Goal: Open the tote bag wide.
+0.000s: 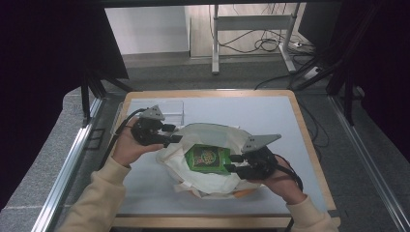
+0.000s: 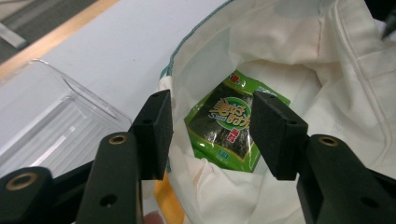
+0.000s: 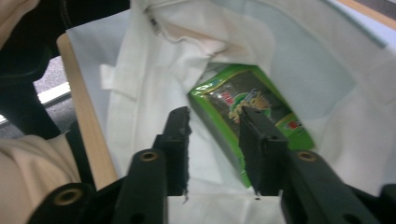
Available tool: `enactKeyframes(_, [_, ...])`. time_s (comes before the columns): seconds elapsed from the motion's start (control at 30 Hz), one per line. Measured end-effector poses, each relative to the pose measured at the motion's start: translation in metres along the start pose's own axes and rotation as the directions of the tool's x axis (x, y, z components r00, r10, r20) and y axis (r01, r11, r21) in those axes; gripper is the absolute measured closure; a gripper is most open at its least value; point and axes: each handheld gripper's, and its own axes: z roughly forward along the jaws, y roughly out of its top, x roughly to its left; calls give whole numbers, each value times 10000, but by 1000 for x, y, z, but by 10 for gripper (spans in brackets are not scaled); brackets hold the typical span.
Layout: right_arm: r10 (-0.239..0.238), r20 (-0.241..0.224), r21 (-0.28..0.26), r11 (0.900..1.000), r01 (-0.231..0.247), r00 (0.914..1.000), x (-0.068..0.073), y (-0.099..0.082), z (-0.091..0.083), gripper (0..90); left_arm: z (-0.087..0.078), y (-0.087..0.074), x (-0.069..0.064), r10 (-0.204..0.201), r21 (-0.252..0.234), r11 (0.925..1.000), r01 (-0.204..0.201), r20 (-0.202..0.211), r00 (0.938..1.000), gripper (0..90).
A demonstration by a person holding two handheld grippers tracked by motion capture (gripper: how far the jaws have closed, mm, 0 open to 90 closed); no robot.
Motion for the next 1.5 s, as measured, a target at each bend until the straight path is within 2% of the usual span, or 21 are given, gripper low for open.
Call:
enactKeyframes(0.07, [4, 84, 99, 10000, -4, 10000, -7, 9, 2, 728, -7, -4, -5, 7, -98, 10000, -7, 71, 10000, 506])
enactKeyframes(0.13, [22, 107, 116, 9999, -24, 9999, -8, 12, 3, 749, -7, -6, -7, -11, -102, 9999, 12, 138, 9999, 521])
enactKeyframes(0.23, [85, 181, 171, 9998, -88, 9998, -14, 19, 8, 804, -5, -11, -14, 40, 167, 9998, -48, 495, 9988, 580])
enactKeyframes(0.3, [132, 231, 208, 9997, -137, 9996, -17, 24, 12, 844, -1, -14, -20, 218, 377, 9990, -241, 617, 9979, 645])
enactKeyframes(0.33, [208, 246, 230, 9995, -214, 9995, -21, 28, 17, 877, 2, -15, -23, 199, 411, 9989, -227, 684, 9975, 742])
enactKeyframes(0.37, [208, 246, 230, 9995, -214, 9995, -21, 28, 17, 877, 4, -16, -25, 267, 499, 9983, -306, 758, 9968, 742])
enactKeyframes(0.5, [263, 314, 356, 9990, -274, 9992, -29, 40, 32, 888, 12, -22, -32, 277, 757, 9965, -363, 1126, 9933, 875])
enactKeyframes(0.63, [267, 357, 496, 9984, -284, 9990, -31, 48, 45, 888, 21, -29, -37, 446, 1135, 9919, -574, 1123, 9927, 884])
enactKeyframes(0.7, [263, 324, 595, 9978, -282, 9991, -31, 51, 52, 888, 26, -32, -40, 282, 1149, 9925, -428, 1254, 9917, 883])
enactKeyframes(0.8, [227, 296, 696, 9973, -247, 9993, -30, 55, 59, 888, 32, -34, -41, 288, 1327, 9901, -458, 1272, 9915, 882])
enactKeyframes(0.83, [206, 278, 727, 9971, -225, 9994, -29, 57, 63, 888, 35, -35, -42, 326, 1468, 9879, -510, 1251, 9916, 882])
enactKeyframes(0.87, [219, 235, 780, 9967, -237, 9995, -28, 59, 68, 888, 36, -35, -41, 572, 1712, 9821, -787, 1272, 9902, 881])
enactKeyframes(1.0, [98, 11, 916, 9957, -99, 10000, -23, 66, 91, 888, 40, -38, -45, 447, 1829, 9806, -698, 1377, 9895, 880])
enactKeyframes(1.07, [75, -241, 1119, 9937, -48, 9997, -22, 70, 116, 888, 40, -39, -44, 519, 1873, 9792, -777, 1387, 9890, 879])
enactKeyframes(1.1, [75, -241, 1119, 9937, -48, 9997, -22, 70, 116, 888, 40, -39, -45, 423, 1831, 9808, -678, 1398, 9893, 879])
enactKeyframes(1.13, [61, -333, 1212, 9926, -20, 9994, -25, 71, 133, 888, 40, -40, -45, 315, 1754, 9829, -559, 1389, 9898, 879])
enactKeyframes(1.17, [33, -341, 1287, 9917, 11, 9994, -27, 72, 139, 888, 40, -41, -44, 420, 1853, 9803, -682, 1421, 9890, 879])
enactKeyframes(1.2, [-20, -348, 1309, 9914, 66, 9994, -29, 72, 146, 888, 41, -42, -45, 240, 1759, 9831, -505, 1495, 9885, 879])
enactKeyframes(1.23, [-20, -348, 1309, 9914, 66, 9994, -29, 72, 146, 888, 41, -42, -45, 240, 1759, 9831, -505, 1495, 9885, 879])
enactKeyframes(1.33, [-77, -305, 1468, 9891, 121, 9995, -37, 73, 162, 888, 41, -43, -45, 225, 1804, 9823, -509, 1559, 9875, 879])
enactKeyframes(1.5, [106, -393, 1481, 9890, -46, 9992, -48, 71, 172, 888, 43, -43, -48, 226, 1859, 9811, -540, 1669, 9857, 883])
